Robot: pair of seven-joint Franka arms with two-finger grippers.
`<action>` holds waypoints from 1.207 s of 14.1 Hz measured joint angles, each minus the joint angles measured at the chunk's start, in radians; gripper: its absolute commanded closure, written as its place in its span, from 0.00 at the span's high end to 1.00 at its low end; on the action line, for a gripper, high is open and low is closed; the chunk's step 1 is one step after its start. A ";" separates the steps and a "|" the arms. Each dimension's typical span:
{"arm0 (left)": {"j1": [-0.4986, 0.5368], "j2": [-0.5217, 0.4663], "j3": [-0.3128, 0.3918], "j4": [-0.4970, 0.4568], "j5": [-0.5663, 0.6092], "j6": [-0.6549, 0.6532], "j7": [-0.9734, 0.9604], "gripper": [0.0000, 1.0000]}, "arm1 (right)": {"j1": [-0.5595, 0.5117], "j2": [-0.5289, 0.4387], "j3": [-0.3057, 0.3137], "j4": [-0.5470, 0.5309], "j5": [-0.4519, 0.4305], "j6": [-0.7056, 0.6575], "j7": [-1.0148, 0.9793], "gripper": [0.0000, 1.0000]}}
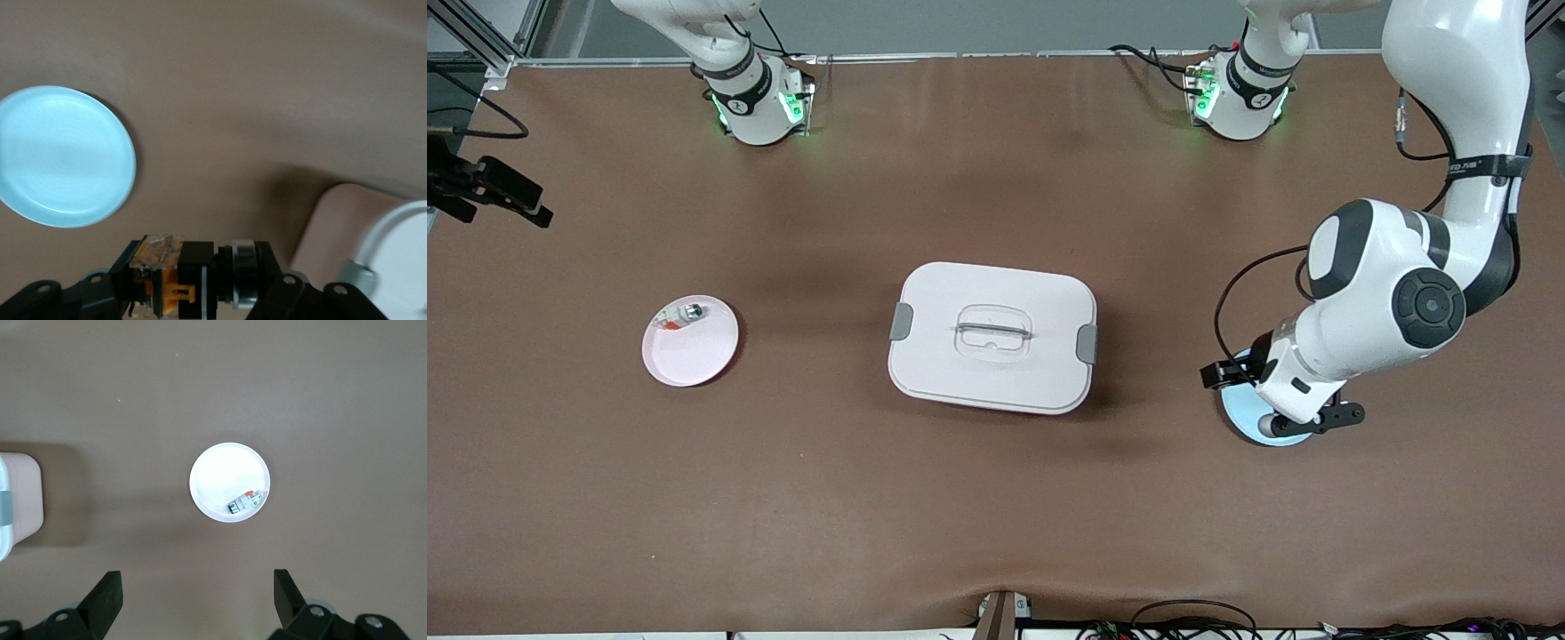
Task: Transfer orange switch to right arm and place
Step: 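Carry the switch with the left gripper over the white box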
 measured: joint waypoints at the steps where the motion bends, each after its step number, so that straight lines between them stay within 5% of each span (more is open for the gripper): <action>1: -0.011 0.002 -0.002 0.011 -0.032 0.000 -0.058 0.00 | -0.001 0.020 0.000 0.002 0.000 0.003 0.000 1.00; 10: -0.249 0.056 -0.011 0.190 -0.143 0.011 -0.717 0.00 | -0.003 0.073 -0.002 0.029 -0.002 0.009 -0.028 1.00; 17: -0.432 0.079 -0.013 0.219 -0.185 0.223 -1.193 0.00 | -0.057 0.203 -0.005 0.032 -0.004 0.023 -0.098 1.00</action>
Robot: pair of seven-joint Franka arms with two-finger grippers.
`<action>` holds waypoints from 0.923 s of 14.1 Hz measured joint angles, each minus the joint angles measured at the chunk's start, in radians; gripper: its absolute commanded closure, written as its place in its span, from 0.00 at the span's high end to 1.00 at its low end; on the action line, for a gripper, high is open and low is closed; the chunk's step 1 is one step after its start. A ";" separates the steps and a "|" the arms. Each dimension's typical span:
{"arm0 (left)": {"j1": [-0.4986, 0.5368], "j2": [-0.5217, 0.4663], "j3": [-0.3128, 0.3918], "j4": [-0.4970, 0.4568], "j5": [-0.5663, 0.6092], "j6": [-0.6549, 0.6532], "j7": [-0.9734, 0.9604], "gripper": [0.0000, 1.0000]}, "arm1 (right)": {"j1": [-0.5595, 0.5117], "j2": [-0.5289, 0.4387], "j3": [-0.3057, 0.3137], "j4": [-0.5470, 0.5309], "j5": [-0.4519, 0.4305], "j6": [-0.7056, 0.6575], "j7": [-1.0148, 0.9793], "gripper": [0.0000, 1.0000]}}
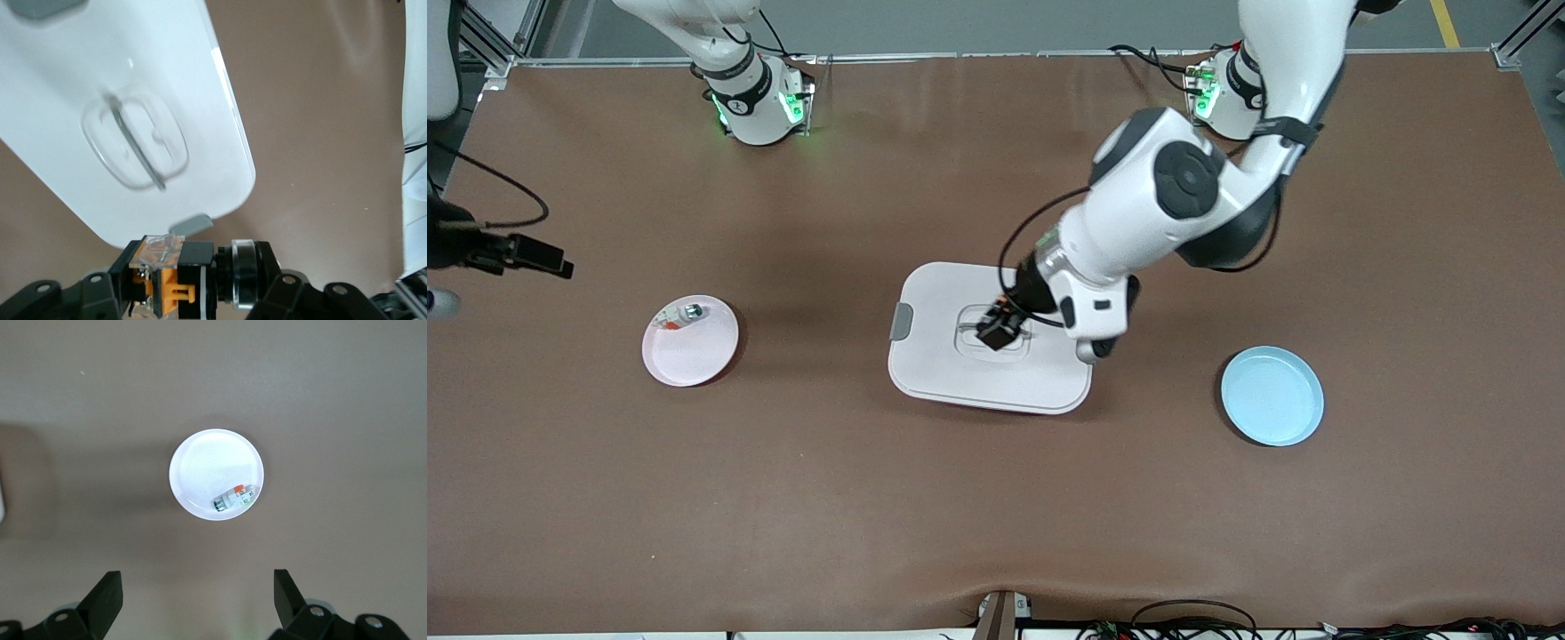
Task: Transfer orange switch to right arm and place
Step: 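Carry the switch with the left gripper over the white box, then reach the right gripper toward the switch held by the left gripper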
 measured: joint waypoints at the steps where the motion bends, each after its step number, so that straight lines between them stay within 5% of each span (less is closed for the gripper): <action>1: -0.027 0.007 0.001 0.000 0.000 0.038 -0.071 0.00 | -0.002 0.018 0.000 0.006 -0.001 0.003 -0.007 1.00; 5: -0.094 0.052 0.007 0.017 0.000 0.143 -0.300 0.00 | 0.002 0.021 0.015 0.011 0.040 -0.011 -0.016 1.00; 13: -0.179 0.101 0.064 0.052 0.000 0.092 -0.542 0.00 | 0.021 -0.068 0.027 -0.118 0.453 -0.022 -0.126 1.00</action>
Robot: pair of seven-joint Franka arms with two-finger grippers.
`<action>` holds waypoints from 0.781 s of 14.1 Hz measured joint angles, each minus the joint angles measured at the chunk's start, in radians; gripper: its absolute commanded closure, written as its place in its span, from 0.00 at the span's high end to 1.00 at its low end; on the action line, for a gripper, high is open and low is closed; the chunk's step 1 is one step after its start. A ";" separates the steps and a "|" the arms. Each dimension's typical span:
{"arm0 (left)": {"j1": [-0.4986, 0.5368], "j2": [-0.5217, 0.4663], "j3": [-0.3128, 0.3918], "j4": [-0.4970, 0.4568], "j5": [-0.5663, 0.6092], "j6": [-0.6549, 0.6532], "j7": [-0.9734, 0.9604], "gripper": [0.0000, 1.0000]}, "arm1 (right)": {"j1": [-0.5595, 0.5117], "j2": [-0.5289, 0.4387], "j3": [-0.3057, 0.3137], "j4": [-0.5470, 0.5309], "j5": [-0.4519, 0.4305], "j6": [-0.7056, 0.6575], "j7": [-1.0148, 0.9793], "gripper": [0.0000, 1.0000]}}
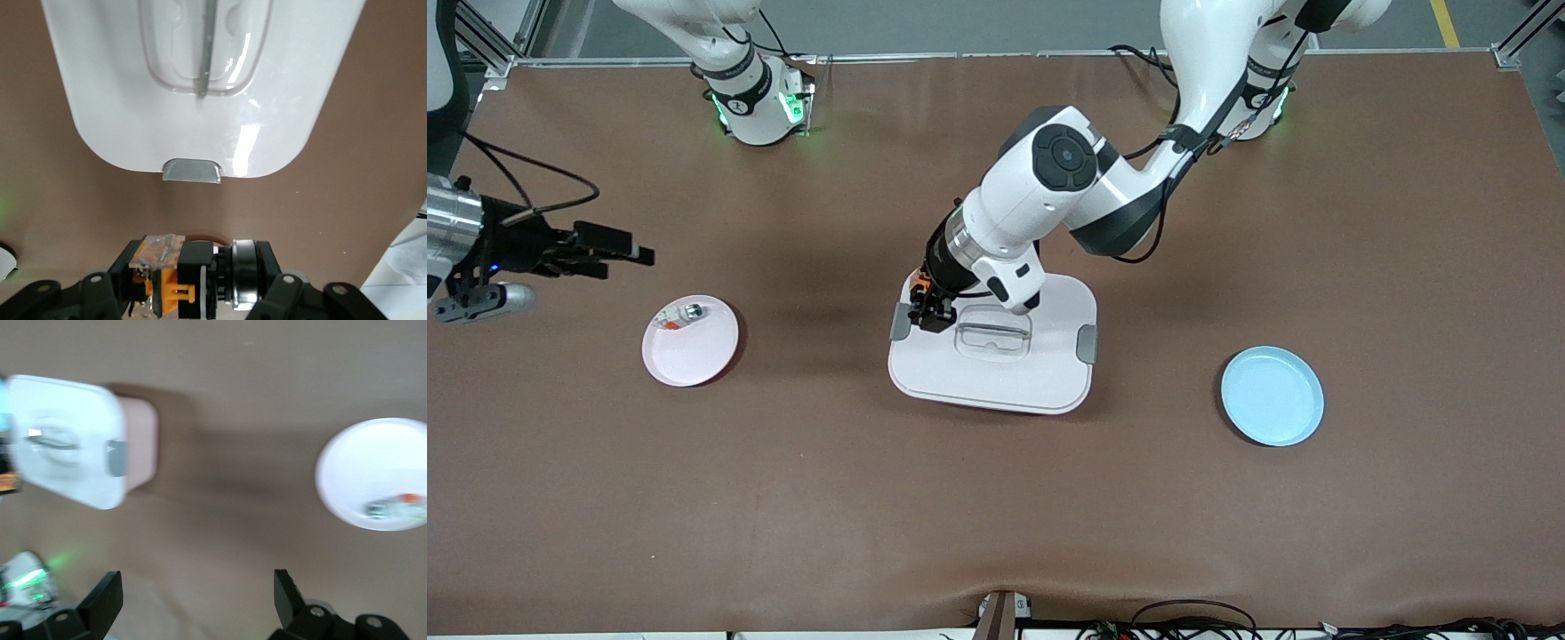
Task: Transfer orange switch to right arm and place
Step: 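Reach the right gripper toward the switch held by the left gripper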
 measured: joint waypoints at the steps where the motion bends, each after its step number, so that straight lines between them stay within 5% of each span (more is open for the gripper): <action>1: -0.003 0.000 0.000 0.002 0.000 -0.012 -0.012 0.00 | 0.010 -0.012 0.000 -0.027 0.041 0.022 -0.005 1.00; 8: -0.001 0.000 0.004 0.008 -0.097 -0.024 -0.024 0.00 | 0.063 -0.044 0.001 -0.224 0.332 0.136 -0.150 1.00; 11: -0.004 0.000 0.004 0.016 -0.103 -0.015 -0.024 0.00 | 0.097 -0.062 0.001 -0.281 0.374 0.164 -0.165 1.00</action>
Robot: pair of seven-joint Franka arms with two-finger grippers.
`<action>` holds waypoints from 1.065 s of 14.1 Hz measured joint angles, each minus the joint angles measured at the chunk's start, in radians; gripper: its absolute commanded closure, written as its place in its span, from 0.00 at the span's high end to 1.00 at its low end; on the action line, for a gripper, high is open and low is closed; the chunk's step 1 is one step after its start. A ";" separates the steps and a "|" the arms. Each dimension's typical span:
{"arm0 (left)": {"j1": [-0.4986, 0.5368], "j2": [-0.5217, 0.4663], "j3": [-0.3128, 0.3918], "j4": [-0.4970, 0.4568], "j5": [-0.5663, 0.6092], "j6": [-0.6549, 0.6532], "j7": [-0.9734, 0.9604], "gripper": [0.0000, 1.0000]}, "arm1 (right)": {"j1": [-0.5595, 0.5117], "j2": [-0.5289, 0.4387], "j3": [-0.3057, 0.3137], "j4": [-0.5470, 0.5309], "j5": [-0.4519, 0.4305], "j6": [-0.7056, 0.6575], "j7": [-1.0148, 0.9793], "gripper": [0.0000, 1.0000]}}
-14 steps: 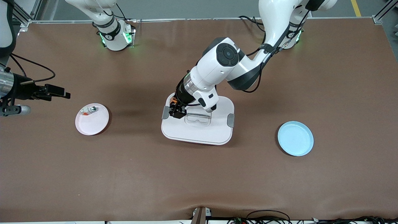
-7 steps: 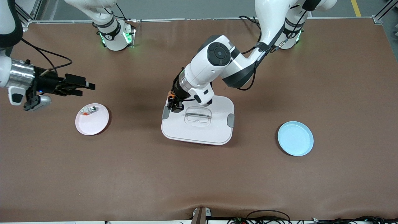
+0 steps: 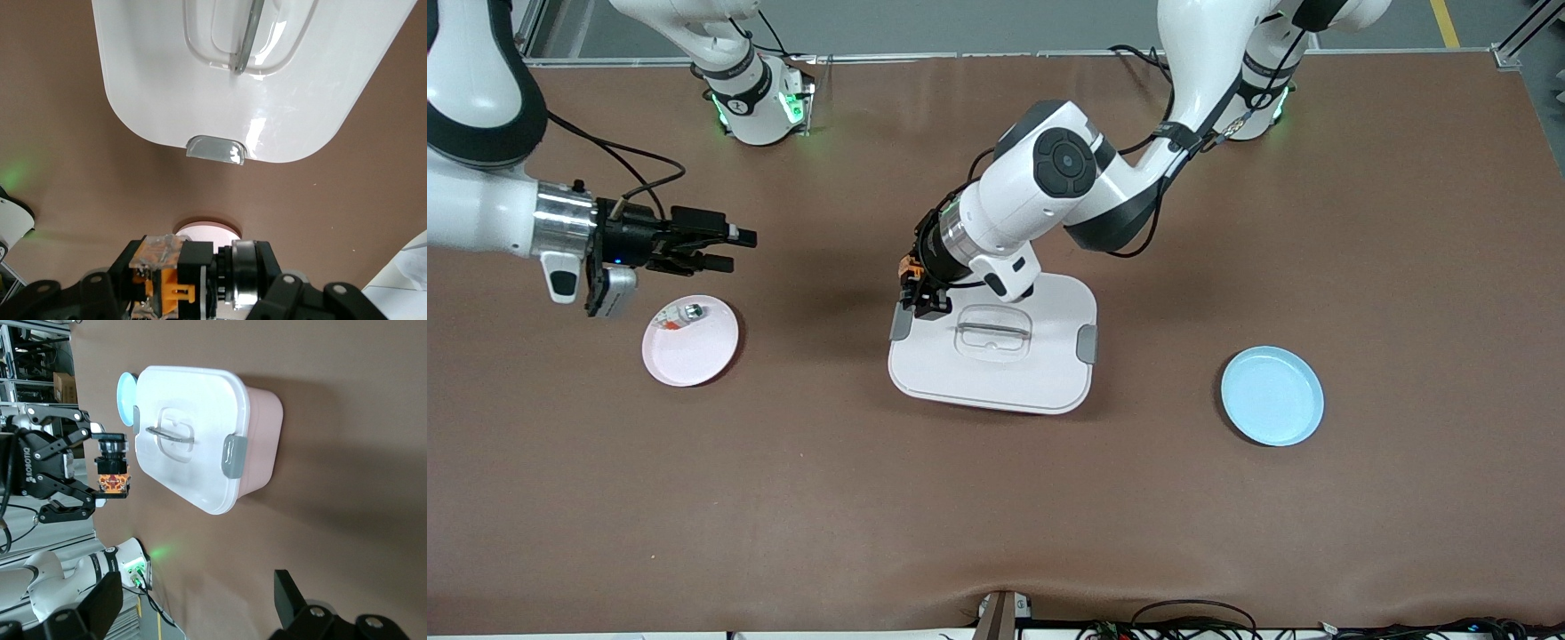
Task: Transfer orange switch to right arm and place
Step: 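Reach the right gripper toward the switch held by the left gripper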
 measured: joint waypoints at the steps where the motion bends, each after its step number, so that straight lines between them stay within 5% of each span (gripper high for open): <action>1: -0.001 0.000 0.000 0.002 0.000 0.004 0.000 0.00 | 0.013 -0.003 0.000 -0.016 0.004 0.017 0.000 1.00; 15: -0.029 0.023 0.000 0.004 0.000 0.057 0.000 0.00 | 0.273 0.030 0.002 -0.085 0.181 0.352 0.197 1.00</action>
